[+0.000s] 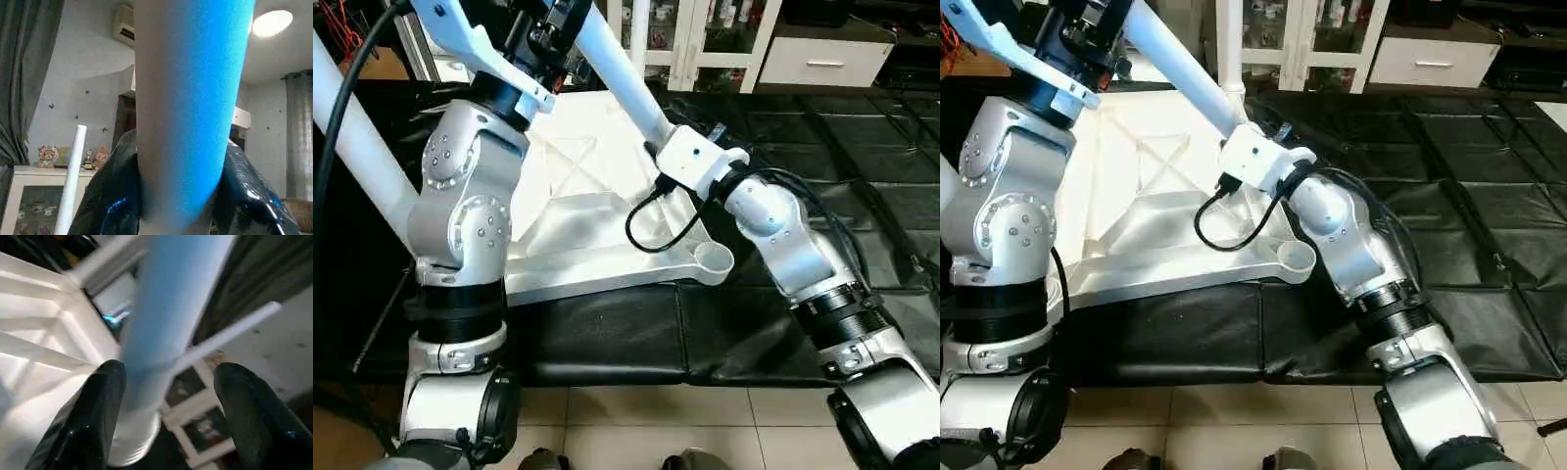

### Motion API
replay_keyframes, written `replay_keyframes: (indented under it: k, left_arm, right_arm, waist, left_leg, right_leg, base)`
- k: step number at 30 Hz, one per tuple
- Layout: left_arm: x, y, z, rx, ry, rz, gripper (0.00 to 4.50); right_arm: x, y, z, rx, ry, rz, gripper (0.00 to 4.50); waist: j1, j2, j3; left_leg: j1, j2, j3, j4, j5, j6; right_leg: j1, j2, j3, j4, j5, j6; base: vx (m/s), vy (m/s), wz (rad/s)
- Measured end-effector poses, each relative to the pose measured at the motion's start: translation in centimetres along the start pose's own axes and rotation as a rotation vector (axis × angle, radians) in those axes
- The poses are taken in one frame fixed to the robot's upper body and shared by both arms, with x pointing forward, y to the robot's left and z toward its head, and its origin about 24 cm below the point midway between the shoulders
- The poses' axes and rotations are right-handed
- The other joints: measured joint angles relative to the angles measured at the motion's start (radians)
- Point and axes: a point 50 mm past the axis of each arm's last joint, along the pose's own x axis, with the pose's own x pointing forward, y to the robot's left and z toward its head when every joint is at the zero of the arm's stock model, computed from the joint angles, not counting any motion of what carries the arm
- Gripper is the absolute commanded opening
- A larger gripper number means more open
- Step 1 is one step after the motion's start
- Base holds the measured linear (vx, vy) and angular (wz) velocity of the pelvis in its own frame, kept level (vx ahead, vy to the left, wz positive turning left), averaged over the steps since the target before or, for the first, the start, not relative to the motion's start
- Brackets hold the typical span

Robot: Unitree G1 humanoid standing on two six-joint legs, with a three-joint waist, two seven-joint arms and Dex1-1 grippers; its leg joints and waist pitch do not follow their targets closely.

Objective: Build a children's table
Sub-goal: Insert table leg to table base

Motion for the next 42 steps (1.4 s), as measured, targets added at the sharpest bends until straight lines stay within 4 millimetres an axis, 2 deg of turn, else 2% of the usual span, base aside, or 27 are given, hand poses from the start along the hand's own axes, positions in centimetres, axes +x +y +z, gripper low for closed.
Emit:
replay_keyframes:
  k: [16, 27, 28, 31, 32, 38, 42]
  left_arm:
    - [0.1, -0.6, 0.2, -0.066, -0.005, -0.017, 1.57]
    - [0.1, -0.7, 0.4, -0.092, -0.01, -0.002, 1.57]
    - [0.0, -0.7, 0.5, -0.091, -0.011, -0.004, 1.57]
    - [0.0, -0.7, 0.5, -0.096, -0.009, -0.006, 1.57]
    - [0.0, -0.7, 0.5, -0.1, -0.008, -0.005, 1.57]
    - [-0.1, -0.7, 0.3, -0.115, -0.004, -0.007, 1.57]
    - [-0.1, -0.7, 0.3, -0.118, -0.003, -0.008, 1.57]
  right_arm:
    - [0.7, 0.4, -1.2, 0.013, 0.071, -0.012, 3.11]
    - [1.3, 0.9, -0.8, 0.048, 0.052, -0.001, 3.11]
    - [1.3, 0.8, -0.8, 0.048, 0.052, -0.001, 2.77]
    - [1.5, 0.6, -0.5, 0.054, 0.041, -0.007, 2.74]
    - [1.5, 0.5, -0.6, 0.062, 0.04, -0.008, 2.46]
    - [1.4, 0.2, -0.7, 0.088, 0.043, -0.014, 2.08]
    - [1.4, 0.1, -0.8, 0.099, 0.042, -0.013, 2.01]
  waist:
    - [-0.002, -0.001, 0.0]
    - [-0.002, -0.002, -0.001]
    - [-0.002, -0.002, -0.001]
    - [-0.001, -0.004, -0.002]
    - [-0.001, -0.004, -0.002]
    - [-0.002, -0.007, -0.004]
    - [-0.002, -0.007, -0.004]
  left_leg:
    - [0.0, 0.0, 0.0, 0.0, 0.001, 0.001]
    - [-0.002, 0.0, 0.0, 0.0, 0.002, 0.003]
    - [-0.002, 0.0, 0.0, 0.0, 0.002, 0.003]
    - [-0.001, 0.0, 0.0, 0.0, 0.002, 0.002]
    - [-0.001, 0.0, 0.0, 0.0, 0.002, 0.002]
    - [-0.001, 0.0, 0.0, 0.002, 0.0, 0.0]
    - [-0.001, 0.0, 0.0, 0.002, 0.0, 0.0]
  right_leg:
    - [-0.001, 0.0, 0.001, 0.0, 0.001, 0.001]
    - [-0.002, 0.0, 0.0, 0.0, 0.001, 0.002]
    - [-0.002, 0.0, 0.0, 0.0, 0.001, 0.002]
    - [-0.002, 0.0, 0.0, 0.0, 0.001, 0.002]
    - [-0.001, 0.0, 0.001, 0.0, 0.001, 0.002]
    - [-0.001, 0.0, 0.001, 0.0, 0.002, 0.003]
    - [-0.001, 0.0, 0.001, 0.0, 0.002, 0.003]
  base:
    - [0.0, 0.0, 0.0]
    - [0.0, 0.0, 0.0]
    - [0.0, 0.0, 0.0]
    - [0.0, 0.0, 0.0]
    - [0.0, 0.0, 0.0]
    - [0.0, 0.0, 0.0]
    - [0.0, 0.0, 0.0]
